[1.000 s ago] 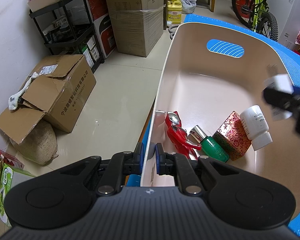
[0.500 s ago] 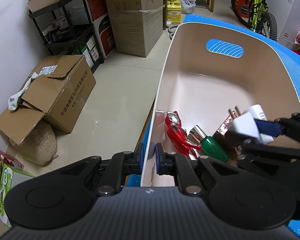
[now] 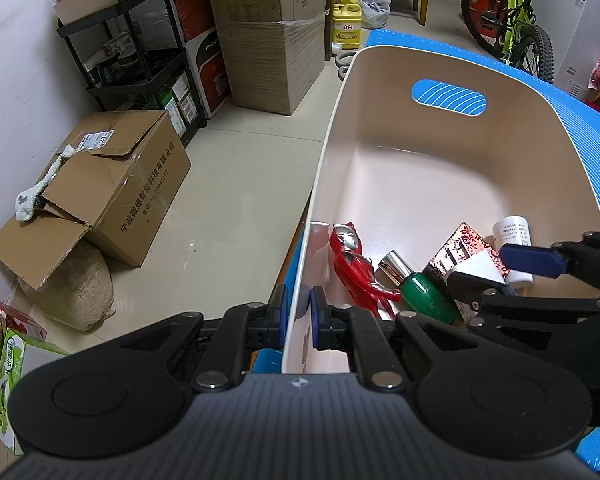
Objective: Organize rigid objects
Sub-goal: 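Carry the white charger into the basket and release it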
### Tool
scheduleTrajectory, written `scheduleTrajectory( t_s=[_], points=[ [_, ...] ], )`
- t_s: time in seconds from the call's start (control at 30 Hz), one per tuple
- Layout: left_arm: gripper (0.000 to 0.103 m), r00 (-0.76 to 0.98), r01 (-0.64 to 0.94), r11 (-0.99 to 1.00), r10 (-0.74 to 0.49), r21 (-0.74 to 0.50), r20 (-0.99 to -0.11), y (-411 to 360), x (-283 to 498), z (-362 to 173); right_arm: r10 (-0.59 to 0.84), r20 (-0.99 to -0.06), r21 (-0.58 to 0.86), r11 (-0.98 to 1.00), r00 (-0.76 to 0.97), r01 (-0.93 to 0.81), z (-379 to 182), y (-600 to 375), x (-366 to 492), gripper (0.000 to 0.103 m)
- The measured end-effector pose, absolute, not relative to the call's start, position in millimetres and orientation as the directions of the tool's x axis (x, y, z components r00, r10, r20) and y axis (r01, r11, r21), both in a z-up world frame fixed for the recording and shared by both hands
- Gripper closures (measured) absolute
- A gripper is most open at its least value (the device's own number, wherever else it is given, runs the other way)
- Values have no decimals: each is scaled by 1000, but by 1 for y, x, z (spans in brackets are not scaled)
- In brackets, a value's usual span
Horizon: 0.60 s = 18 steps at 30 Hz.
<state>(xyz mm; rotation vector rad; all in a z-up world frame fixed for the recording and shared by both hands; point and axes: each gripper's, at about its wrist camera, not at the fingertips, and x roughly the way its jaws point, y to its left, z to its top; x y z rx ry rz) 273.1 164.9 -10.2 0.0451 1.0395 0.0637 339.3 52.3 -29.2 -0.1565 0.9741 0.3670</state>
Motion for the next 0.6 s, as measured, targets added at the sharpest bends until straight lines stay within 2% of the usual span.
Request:
scheduleTrajectory(
  t_s=[0.07, 0.23, 0.6],
  points=[
    [90, 505, -31, 997, 74, 68, -860, 165, 273, -10, 243, -823, 41, 927, 512, -374, -24, 49, 337, 42],
    [90, 505, -32, 997, 75, 68, -860, 165, 273, -10, 259, -800, 57, 931, 541, -361, -8, 33, 332, 38],
    [89, 504, -33, 997, 79, 73, -860, 166, 274, -10, 253, -724, 95, 958, 642, -271, 25, -26, 322, 35]
  ],
)
